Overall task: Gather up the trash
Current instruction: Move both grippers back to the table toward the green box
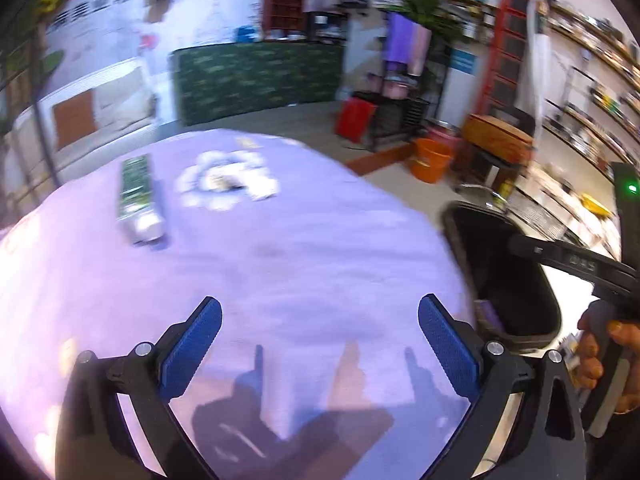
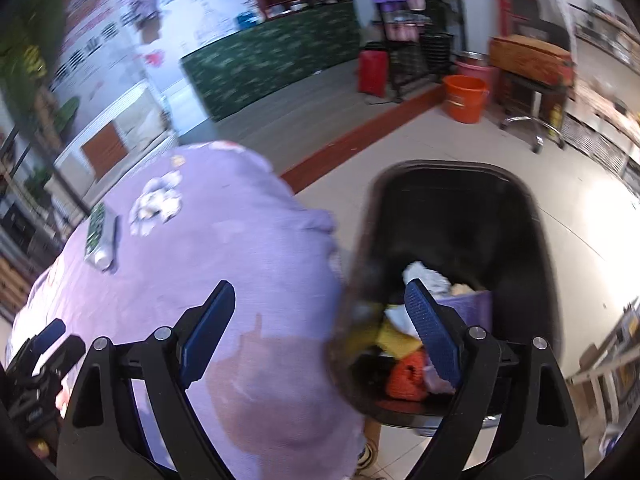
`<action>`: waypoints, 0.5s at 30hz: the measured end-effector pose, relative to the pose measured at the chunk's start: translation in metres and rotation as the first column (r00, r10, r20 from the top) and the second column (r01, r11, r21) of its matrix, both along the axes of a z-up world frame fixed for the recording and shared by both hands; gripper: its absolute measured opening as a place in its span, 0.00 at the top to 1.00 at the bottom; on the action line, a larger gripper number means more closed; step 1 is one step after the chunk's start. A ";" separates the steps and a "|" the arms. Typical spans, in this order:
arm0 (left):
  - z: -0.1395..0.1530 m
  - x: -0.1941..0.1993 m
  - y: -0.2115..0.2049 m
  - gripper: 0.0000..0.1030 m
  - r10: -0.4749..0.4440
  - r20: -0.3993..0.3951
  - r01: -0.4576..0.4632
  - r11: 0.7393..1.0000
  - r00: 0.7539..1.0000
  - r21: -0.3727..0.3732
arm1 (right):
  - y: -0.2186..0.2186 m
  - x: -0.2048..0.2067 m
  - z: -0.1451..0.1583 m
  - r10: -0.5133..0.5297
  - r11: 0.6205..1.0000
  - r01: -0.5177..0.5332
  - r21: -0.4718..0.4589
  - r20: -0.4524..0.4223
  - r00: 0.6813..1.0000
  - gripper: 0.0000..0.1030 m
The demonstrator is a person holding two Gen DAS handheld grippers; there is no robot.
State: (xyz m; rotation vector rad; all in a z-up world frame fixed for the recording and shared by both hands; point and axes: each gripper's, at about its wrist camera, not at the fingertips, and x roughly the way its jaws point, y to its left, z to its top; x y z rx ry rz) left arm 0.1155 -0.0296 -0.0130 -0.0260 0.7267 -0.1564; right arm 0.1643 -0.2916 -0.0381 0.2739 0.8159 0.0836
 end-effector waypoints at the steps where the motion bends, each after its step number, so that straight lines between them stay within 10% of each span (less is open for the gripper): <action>1: -0.001 -0.001 0.015 0.06 0.033 -0.006 -0.034 0.999 0.999 -0.004 | 0.012 0.003 0.001 0.027 1.000 -0.027 -0.005 -0.001 1.000 0.16; 15: -0.011 -0.016 0.149 0.06 0.318 -0.063 -0.321 0.946 0.946 -0.038 | 0.140 0.037 0.008 0.323 0.944 -0.324 -0.059 -0.019 0.946 0.16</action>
